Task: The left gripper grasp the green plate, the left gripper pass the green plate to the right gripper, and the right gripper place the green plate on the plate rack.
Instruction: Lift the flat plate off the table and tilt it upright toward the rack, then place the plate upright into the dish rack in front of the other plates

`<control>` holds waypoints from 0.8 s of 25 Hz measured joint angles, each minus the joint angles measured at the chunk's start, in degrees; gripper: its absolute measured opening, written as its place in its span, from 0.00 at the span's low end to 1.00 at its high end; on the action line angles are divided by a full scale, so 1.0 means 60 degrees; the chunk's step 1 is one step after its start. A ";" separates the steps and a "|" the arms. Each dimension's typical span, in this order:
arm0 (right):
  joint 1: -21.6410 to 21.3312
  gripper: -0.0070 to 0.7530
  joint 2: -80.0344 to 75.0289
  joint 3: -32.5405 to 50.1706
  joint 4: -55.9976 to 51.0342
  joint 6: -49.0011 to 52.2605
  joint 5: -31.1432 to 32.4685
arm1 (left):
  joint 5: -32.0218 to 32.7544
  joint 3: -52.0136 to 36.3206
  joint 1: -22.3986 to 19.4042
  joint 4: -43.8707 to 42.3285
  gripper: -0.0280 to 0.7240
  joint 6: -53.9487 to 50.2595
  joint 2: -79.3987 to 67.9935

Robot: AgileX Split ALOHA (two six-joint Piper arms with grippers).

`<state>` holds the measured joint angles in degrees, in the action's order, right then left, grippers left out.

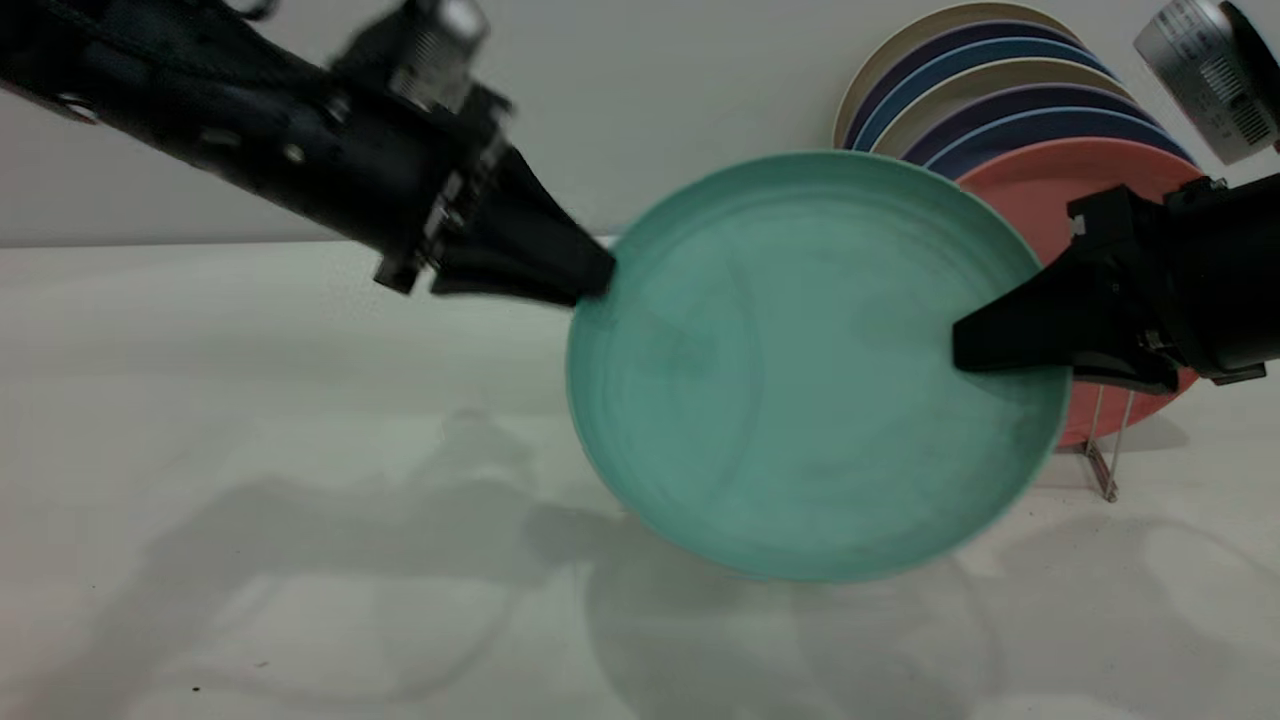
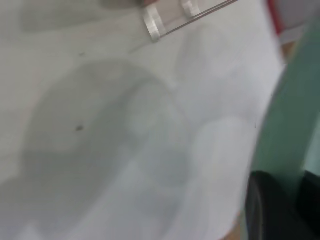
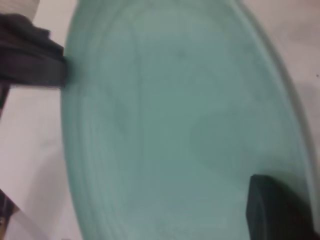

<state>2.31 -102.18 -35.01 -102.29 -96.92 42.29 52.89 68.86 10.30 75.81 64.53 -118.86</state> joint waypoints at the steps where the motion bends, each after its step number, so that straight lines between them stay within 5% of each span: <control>1: 0.0000 0.08 0.0000 0.0000 0.0031 -0.0079 -0.0040 | 0.0391 0.0000 -0.0232 0.0209 0.35 0.0126 0.0000; 6: -0.0075 0.08 0.0000 0.0000 0.0114 -0.0883 -0.0034 | 0.1993 0.0000 -0.1340 0.0208 0.85 0.0430 0.0000; 9: -0.0515 0.08 0.0196 0.0000 0.0527 -0.1815 0.0165 | 0.2079 0.0000 -0.1982 -0.0803 0.98 0.0099 0.0000; 12: -0.0992 0.08 0.0990 -0.0023 0.1774 -0.2839 0.0046 | 0.1568 0.0000 -0.2630 -0.2127 0.97 -0.0670 0.0000; 20: -0.1060 0.08 0.2870 -0.1621 0.7059 -0.3195 -0.1173 | 0.0635 0.0000 -0.3655 -0.3854 0.72 -0.1769 0.0000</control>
<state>-4.05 -84.96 -44.74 -59.94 -116.09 35.25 56.70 68.86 -11.63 52.68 53.92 -118.86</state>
